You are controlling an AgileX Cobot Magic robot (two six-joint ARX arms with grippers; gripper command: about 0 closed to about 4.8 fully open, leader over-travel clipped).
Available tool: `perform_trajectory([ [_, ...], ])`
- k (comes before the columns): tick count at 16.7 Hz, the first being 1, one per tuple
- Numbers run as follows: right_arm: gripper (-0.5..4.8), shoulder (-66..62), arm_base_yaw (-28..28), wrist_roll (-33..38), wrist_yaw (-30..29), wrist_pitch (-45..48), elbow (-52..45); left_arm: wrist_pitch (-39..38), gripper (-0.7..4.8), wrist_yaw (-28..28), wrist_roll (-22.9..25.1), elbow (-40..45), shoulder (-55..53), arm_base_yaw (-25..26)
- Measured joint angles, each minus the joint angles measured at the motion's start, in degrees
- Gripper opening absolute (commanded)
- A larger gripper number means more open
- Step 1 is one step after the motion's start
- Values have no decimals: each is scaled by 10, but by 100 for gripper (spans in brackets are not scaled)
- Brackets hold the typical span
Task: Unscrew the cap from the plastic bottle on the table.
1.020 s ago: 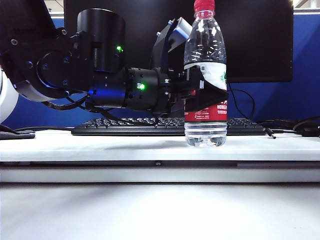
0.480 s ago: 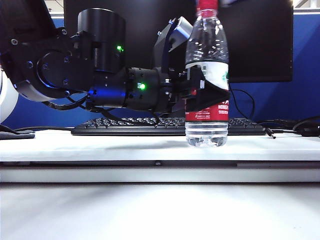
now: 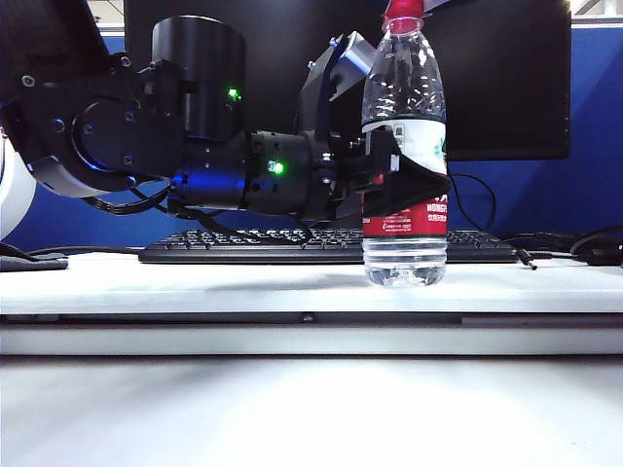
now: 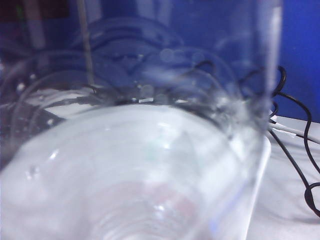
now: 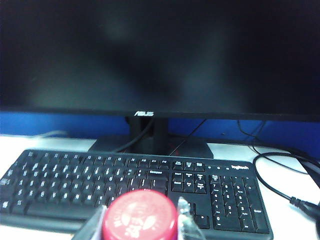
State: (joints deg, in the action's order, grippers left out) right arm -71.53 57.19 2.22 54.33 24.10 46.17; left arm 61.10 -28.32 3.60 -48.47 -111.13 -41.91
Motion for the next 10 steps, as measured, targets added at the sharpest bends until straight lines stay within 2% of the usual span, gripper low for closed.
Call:
perform_trajectory([
  [3, 115, 20, -13, 0, -32, -35, 0, 0, 273, 0, 1, 0, 0, 0],
  [5, 115, 52, -41, 0, -118, -86, -1, 0, 273, 0, 2, 0, 0, 0],
  [7, 116, 75, -94, 5, -247, -125, 1, -1, 273, 3, -3, 0, 0, 0],
  [10, 115, 91, -163, 7, -398, -160, 5, -1, 273, 5, -5, 0, 0, 1],
])
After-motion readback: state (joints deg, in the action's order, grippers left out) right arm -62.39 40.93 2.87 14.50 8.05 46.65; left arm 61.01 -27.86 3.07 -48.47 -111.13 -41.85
